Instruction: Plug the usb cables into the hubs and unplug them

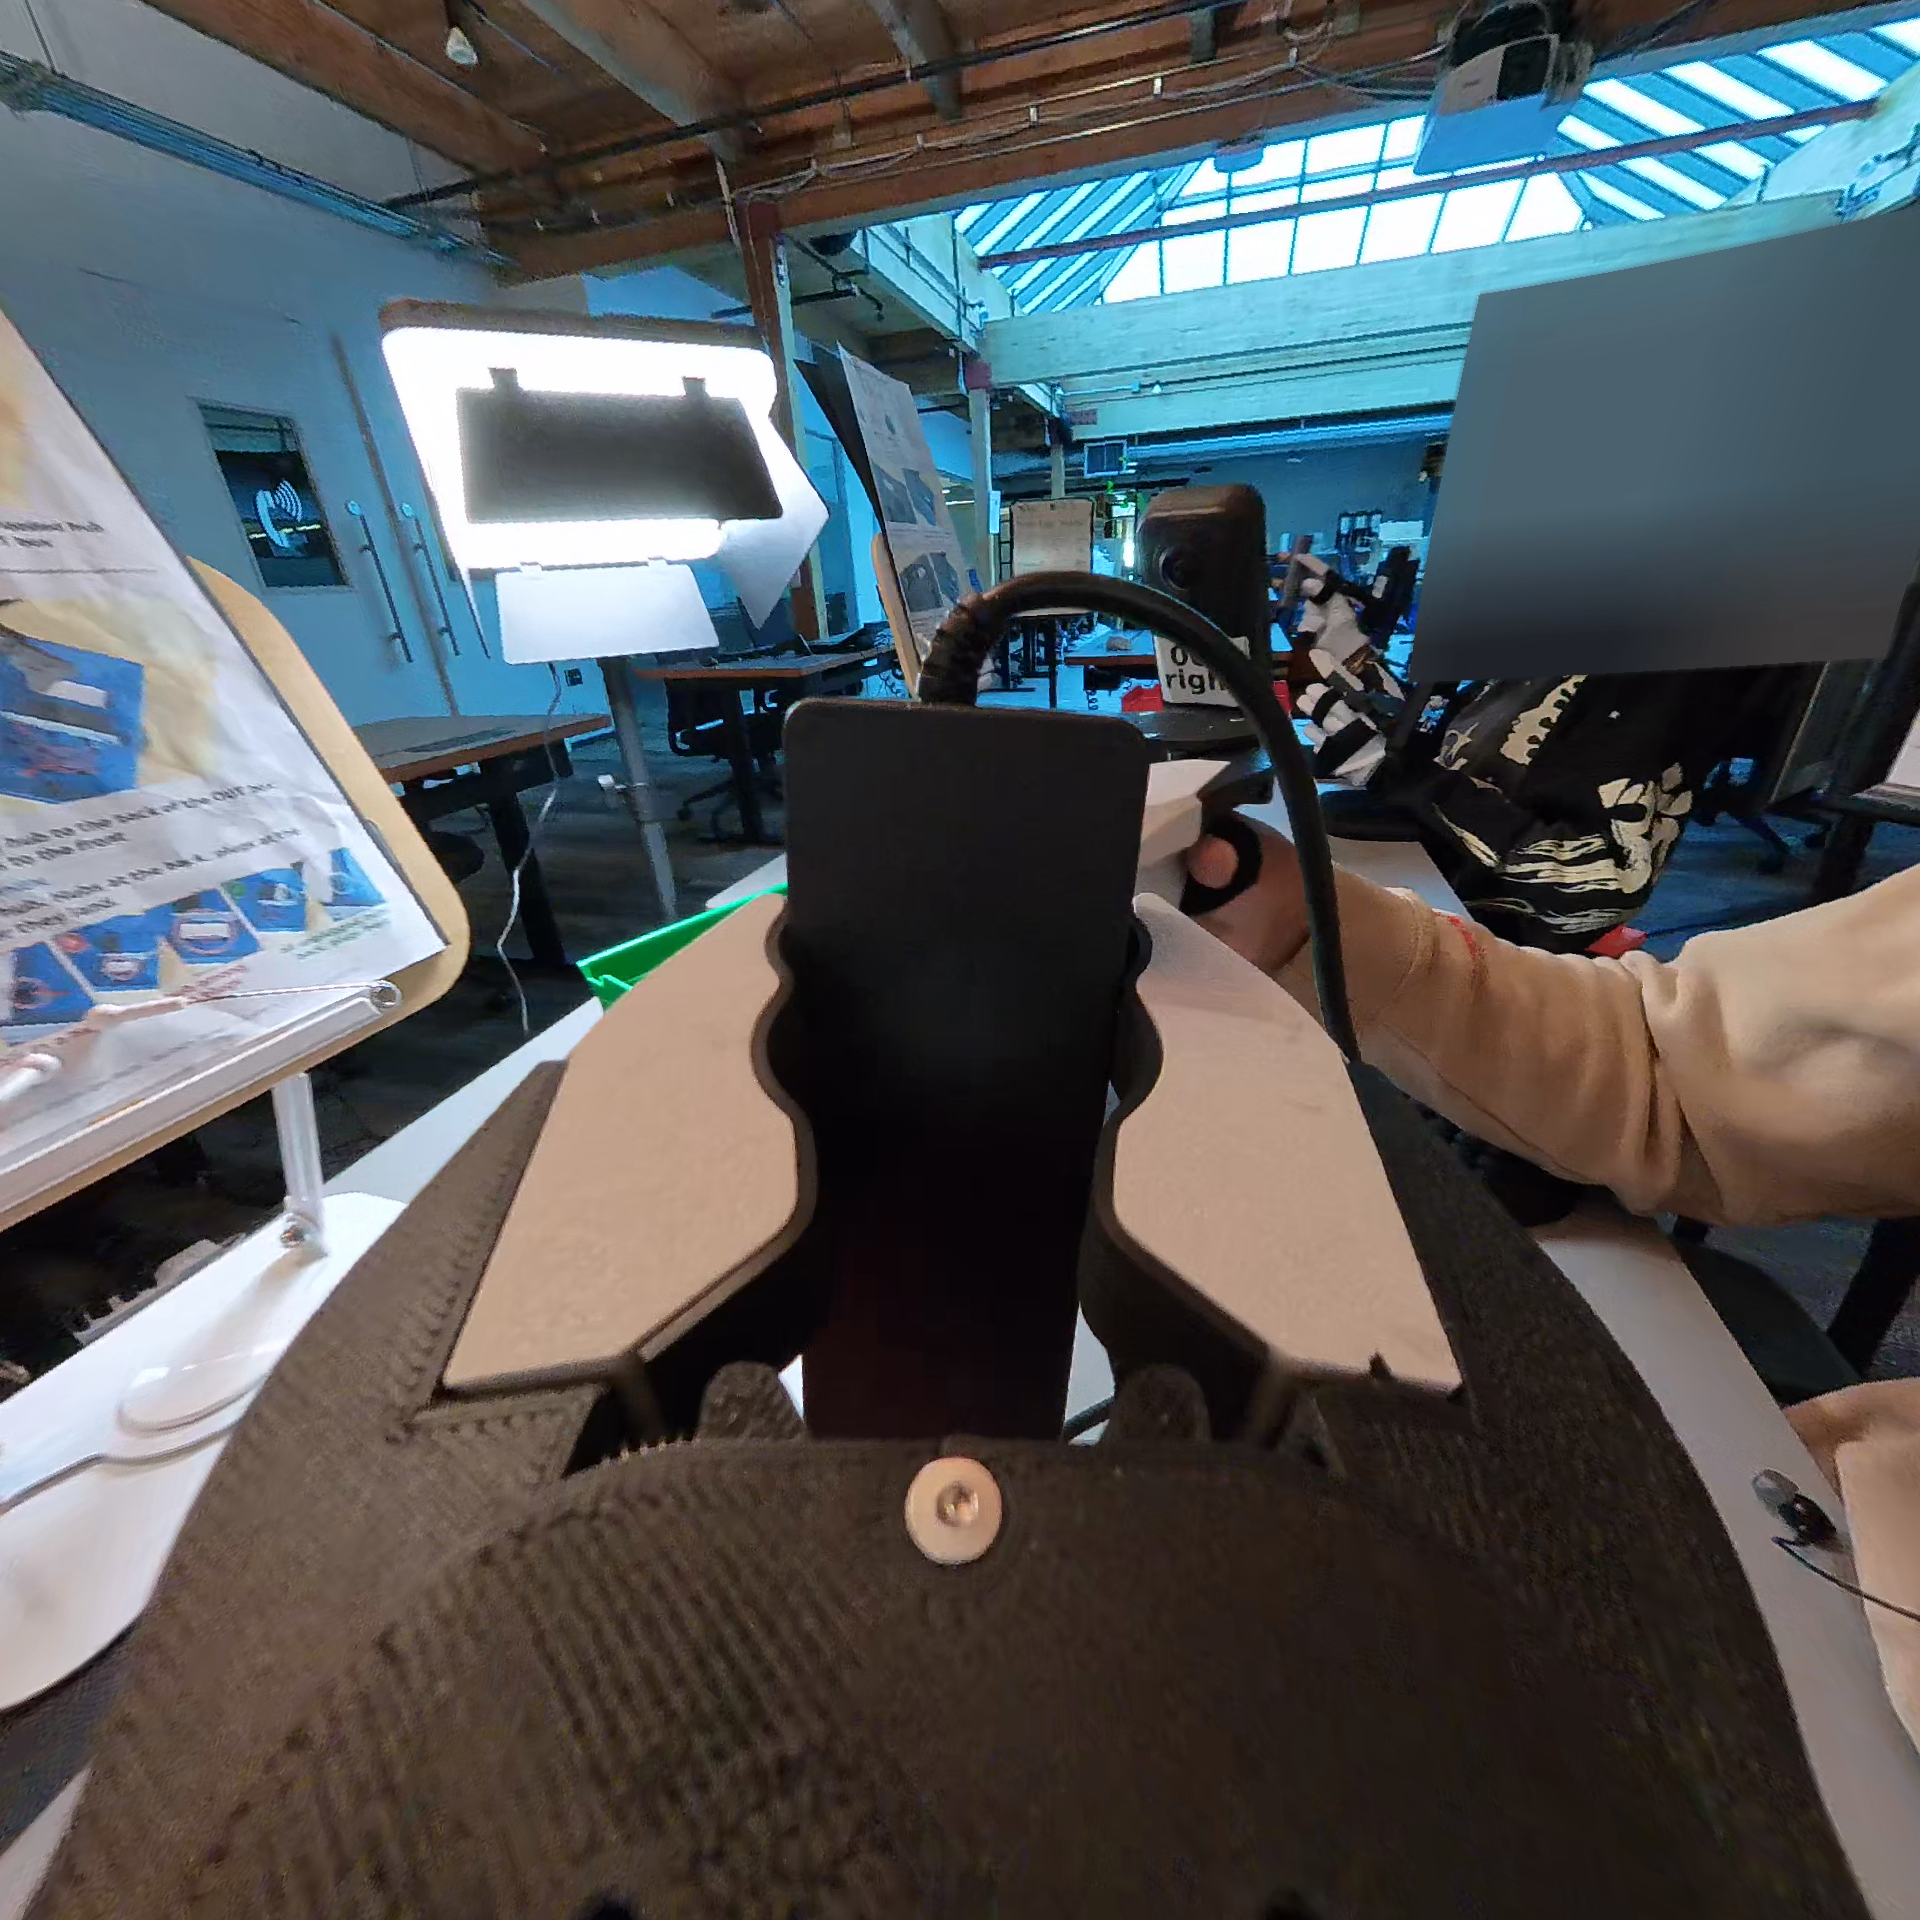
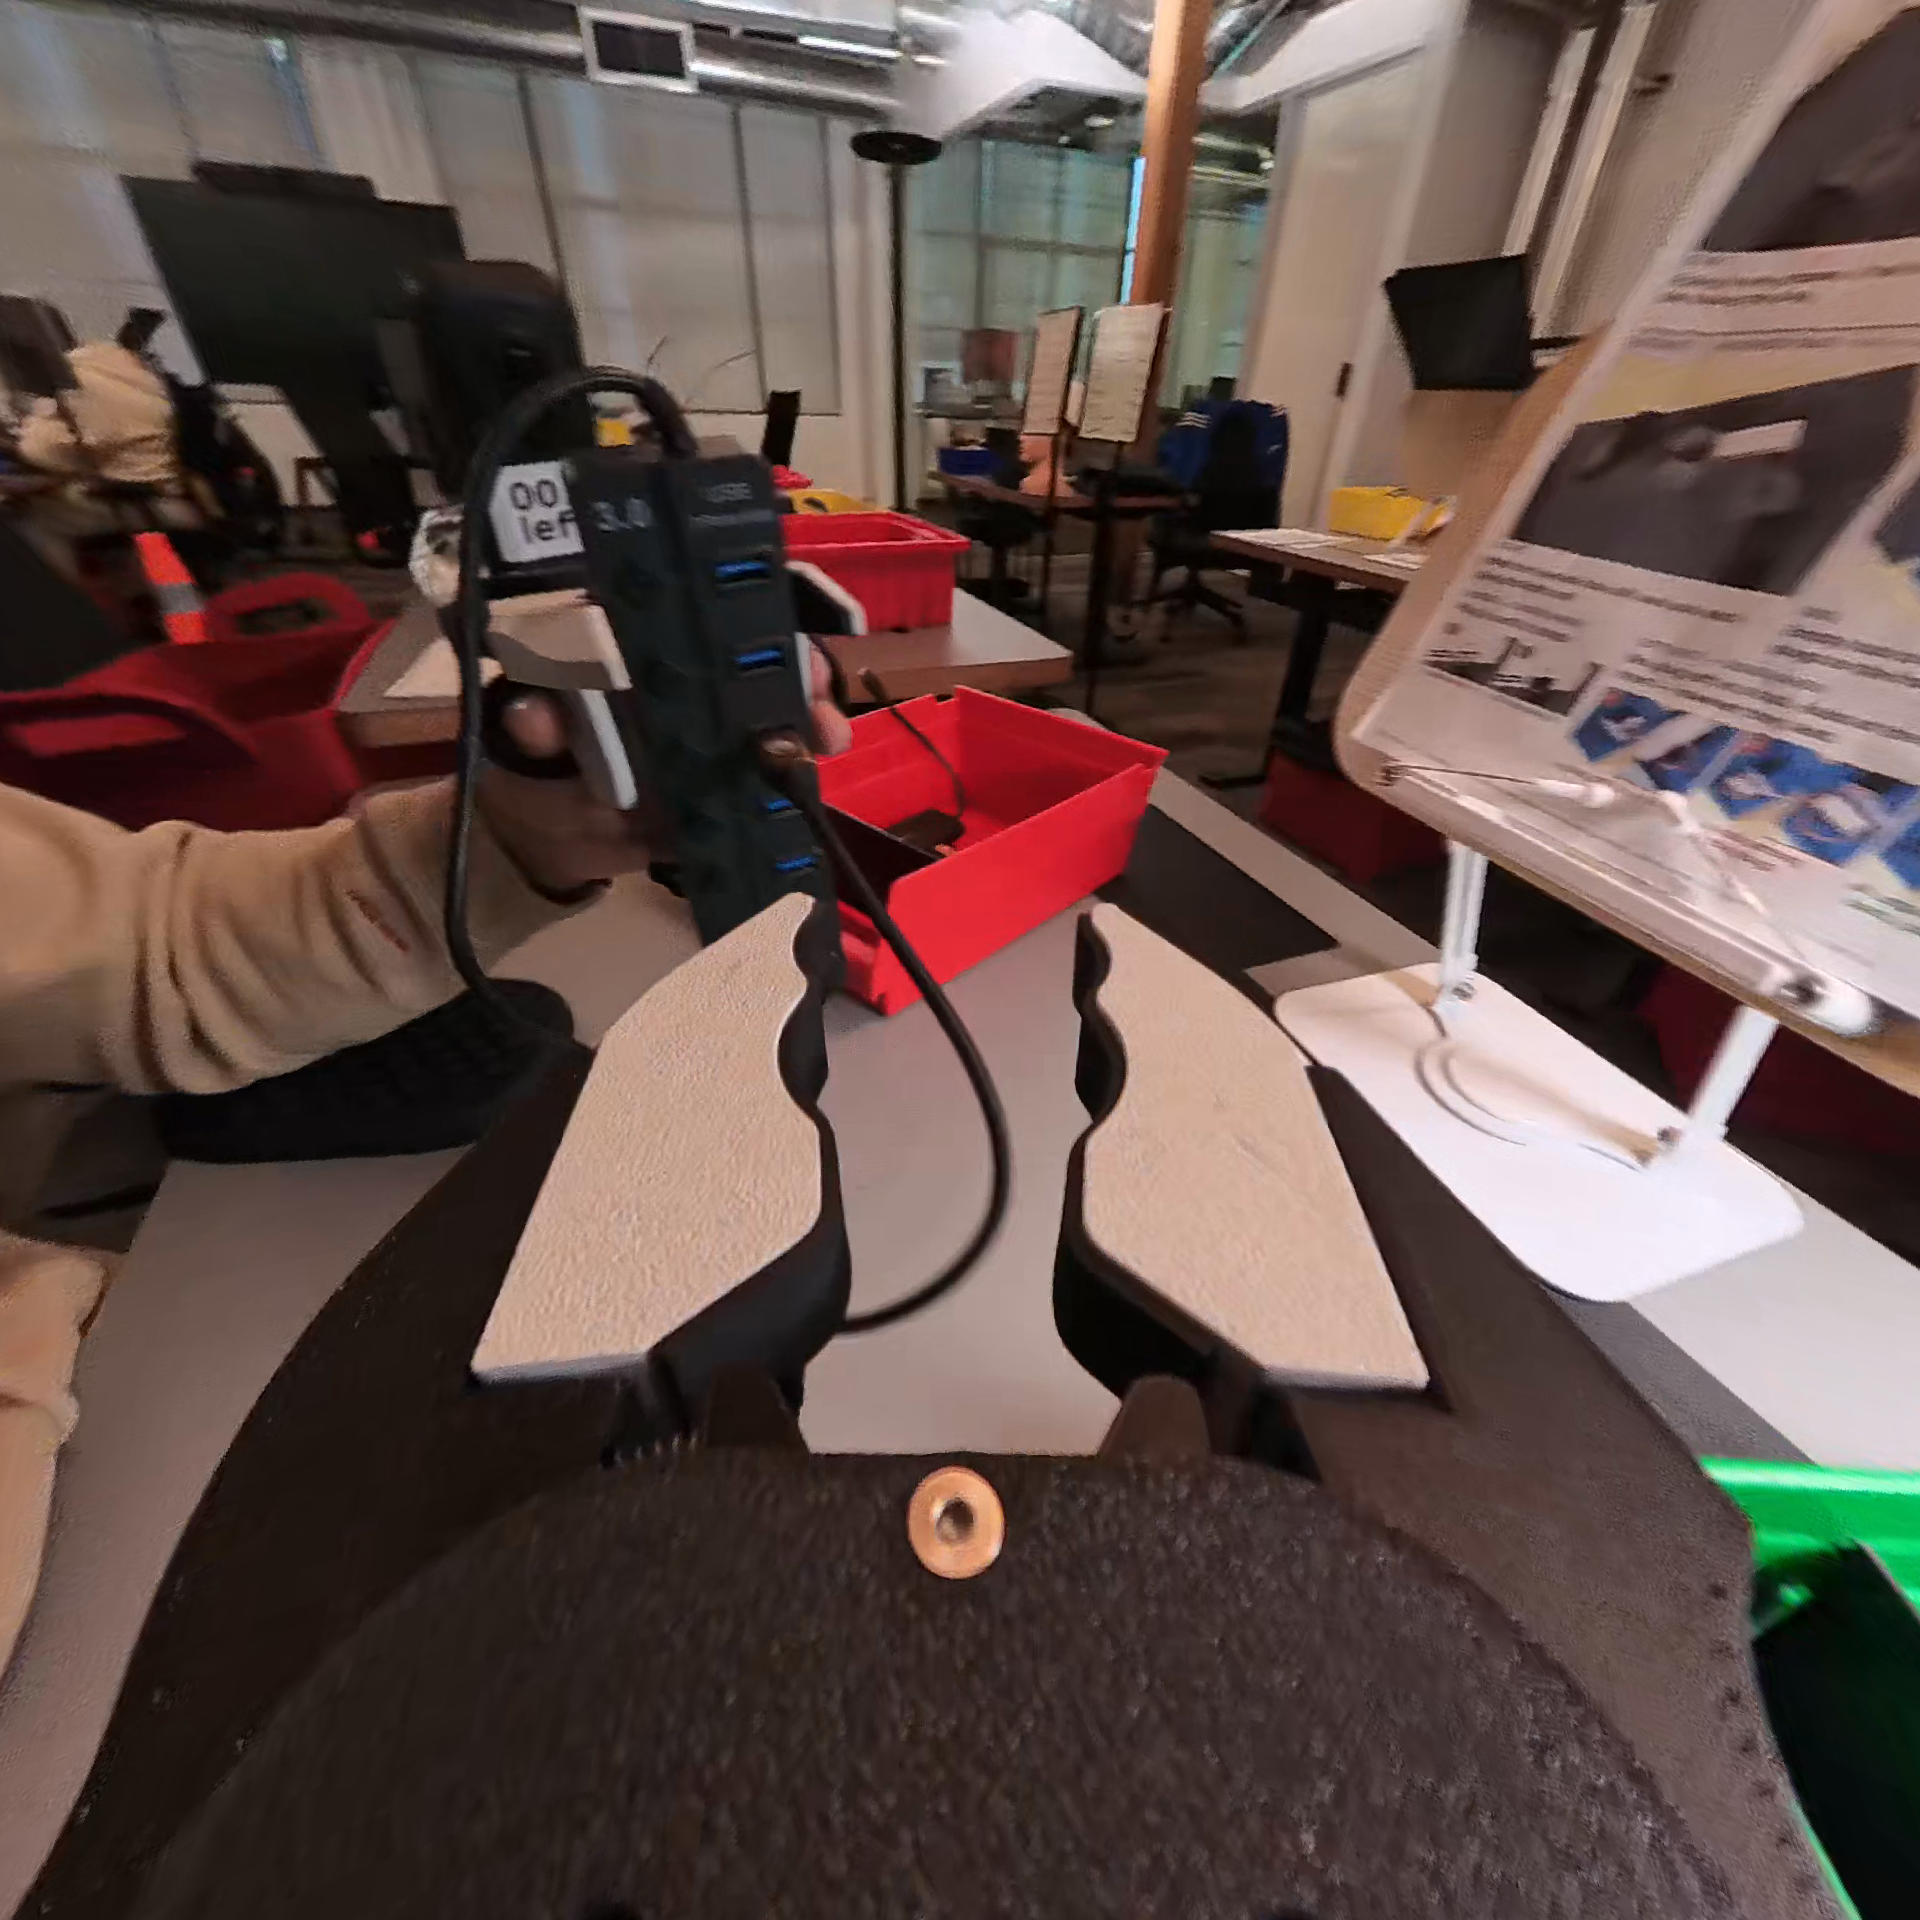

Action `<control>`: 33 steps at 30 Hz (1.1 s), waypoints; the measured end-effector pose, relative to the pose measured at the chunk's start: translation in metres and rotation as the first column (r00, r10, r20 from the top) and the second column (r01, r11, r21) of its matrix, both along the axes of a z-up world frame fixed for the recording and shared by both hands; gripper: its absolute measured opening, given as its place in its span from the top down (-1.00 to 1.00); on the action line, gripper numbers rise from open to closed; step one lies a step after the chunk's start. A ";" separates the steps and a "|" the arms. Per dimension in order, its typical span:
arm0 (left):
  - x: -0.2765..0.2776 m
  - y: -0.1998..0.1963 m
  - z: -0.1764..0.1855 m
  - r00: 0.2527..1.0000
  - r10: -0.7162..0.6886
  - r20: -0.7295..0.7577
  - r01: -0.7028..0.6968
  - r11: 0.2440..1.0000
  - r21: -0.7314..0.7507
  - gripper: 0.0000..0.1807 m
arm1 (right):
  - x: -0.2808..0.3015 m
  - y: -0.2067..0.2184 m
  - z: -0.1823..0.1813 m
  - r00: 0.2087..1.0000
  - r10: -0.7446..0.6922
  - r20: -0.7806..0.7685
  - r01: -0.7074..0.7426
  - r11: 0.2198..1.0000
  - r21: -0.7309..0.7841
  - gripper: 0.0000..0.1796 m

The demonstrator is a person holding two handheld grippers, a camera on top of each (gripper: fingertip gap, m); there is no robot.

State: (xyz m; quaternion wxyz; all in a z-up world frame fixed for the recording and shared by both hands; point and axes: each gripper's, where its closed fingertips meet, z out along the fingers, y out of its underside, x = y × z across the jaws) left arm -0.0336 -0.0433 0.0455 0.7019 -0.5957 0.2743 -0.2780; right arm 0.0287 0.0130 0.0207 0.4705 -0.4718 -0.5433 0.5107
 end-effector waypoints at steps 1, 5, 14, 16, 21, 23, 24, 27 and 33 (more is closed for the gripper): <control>0.005 0.001 -0.003 1.000 -0.005 0.006 0.005 1.000 -0.005 0.36 | -0.005 -0.009 -0.003 1.000 0.018 0.010 -0.018 1.000 0.014 0.50; 0.024 0.003 -0.014 0.999 -0.033 0.034 0.034 0.999 -0.018 0.36 | -0.023 -0.036 -0.022 0.994 0.060 0.086 -0.067 0.994 0.080 0.49; 0.050 0.003 -0.032 0.996 -0.083 0.019 0.083 0.996 -0.041 0.36 | -0.034 -0.051 -0.041 0.985 0.088 0.146 -0.103 0.990 0.097 0.57; 0.056 0.001 -0.033 0.995 -0.095 0.017 0.095 0.995 -0.032 0.36 | -0.033 -0.054 -0.041 0.983 0.113 0.146 -0.127 0.988 0.084 0.63; 0.058 0.000 -0.033 0.995 -0.098 0.019 0.098 0.995 -0.022 0.36 | -0.030 -0.059 -0.041 0.979 0.142 0.147 -0.158 0.982 0.106 0.81; 0.061 -0.003 -0.033 0.990 -0.139 0.010 0.139 0.990 -0.022 0.36 | -0.028 -0.062 -0.041 0.974 0.167 0.154 -0.184 0.978 0.099 0.83; 0.062 -0.006 -0.034 0.985 -0.174 -0.008 0.173 0.984 -0.041 0.35 | -0.026 -0.063 -0.041 0.970 0.179 0.167 -0.196 0.976 0.092 0.83; 0.062 -0.015 -0.041 0.962 -0.265 -0.069 0.256 0.959 -0.118 0.29 | -0.022 -0.068 -0.039 0.957 0.227 0.178 -0.239 0.970 0.048 0.83; 0.068 -0.022 -0.060 0.926 -0.317 -0.203 0.289 0.944 -0.157 0.29 | -0.019 -0.078 -0.037 0.937 0.301 0.175 -0.301 0.953 -0.029 0.83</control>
